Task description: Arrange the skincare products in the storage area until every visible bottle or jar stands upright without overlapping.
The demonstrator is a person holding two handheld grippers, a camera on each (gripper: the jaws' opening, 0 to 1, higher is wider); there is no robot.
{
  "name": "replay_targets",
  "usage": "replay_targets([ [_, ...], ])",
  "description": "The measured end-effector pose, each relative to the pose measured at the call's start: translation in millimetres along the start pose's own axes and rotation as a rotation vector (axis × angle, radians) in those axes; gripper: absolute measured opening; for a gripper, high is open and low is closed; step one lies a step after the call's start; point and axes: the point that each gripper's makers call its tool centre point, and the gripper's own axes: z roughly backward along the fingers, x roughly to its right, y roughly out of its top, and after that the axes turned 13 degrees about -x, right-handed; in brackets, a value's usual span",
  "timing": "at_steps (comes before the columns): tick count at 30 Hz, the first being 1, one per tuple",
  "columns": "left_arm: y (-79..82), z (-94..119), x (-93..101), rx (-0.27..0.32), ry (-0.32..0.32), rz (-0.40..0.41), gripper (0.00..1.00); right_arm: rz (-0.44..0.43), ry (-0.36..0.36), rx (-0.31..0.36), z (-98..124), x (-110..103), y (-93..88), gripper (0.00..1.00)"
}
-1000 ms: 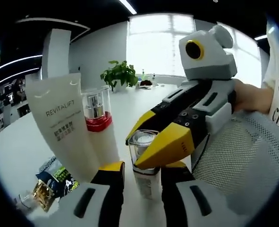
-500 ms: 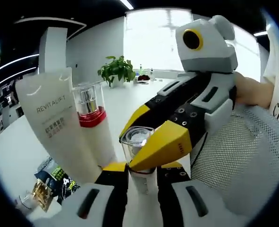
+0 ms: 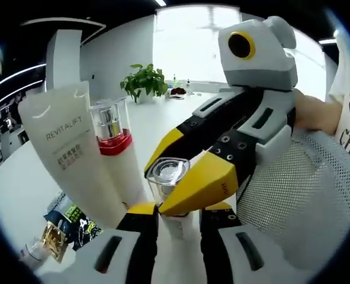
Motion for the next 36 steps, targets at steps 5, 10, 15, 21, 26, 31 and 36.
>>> replay_targets([
  [5, -1.9, 1, 1.1, -0.009, -0.001, -0.011, 0.22, 0.022, 0.009, 0.000, 0, -4, 0.3, 0.22],
  [10, -3.5, 2, 3.4, -0.019, -0.006, -0.018, 0.22, 0.031, 0.015, -0.001, 0, -7, -0.9, 0.23],
  [15, -4.3, -1, 5.7, -0.030, -0.008, -0.047, 0.22, 0.022, 0.016, -0.014, 1, -7, -5.2, 0.25],
  [21, -8.6, -2, 4.5, -0.046, -0.007, -0.057, 0.23, 0.010, 0.021, -0.016, 2, -7, -6.8, 0.26],
  [26, -9.9, 0, 0.1, -0.045, -0.002, -0.046, 0.24, 0.003, 0.033, -0.025, 7, -4, -9.1, 0.31],
  [31, -11.1, -2, 3.6, -0.065, 0.006, -0.043, 0.24, -0.012, 0.059, -0.054, 23, -1, -25.0, 0.31],
  [36, -18.2, -5, 8.3, -0.111, -0.001, -0.057, 0.22, -0.036, 0.071, -0.132, 25, 4, -50.5, 0.30],
])
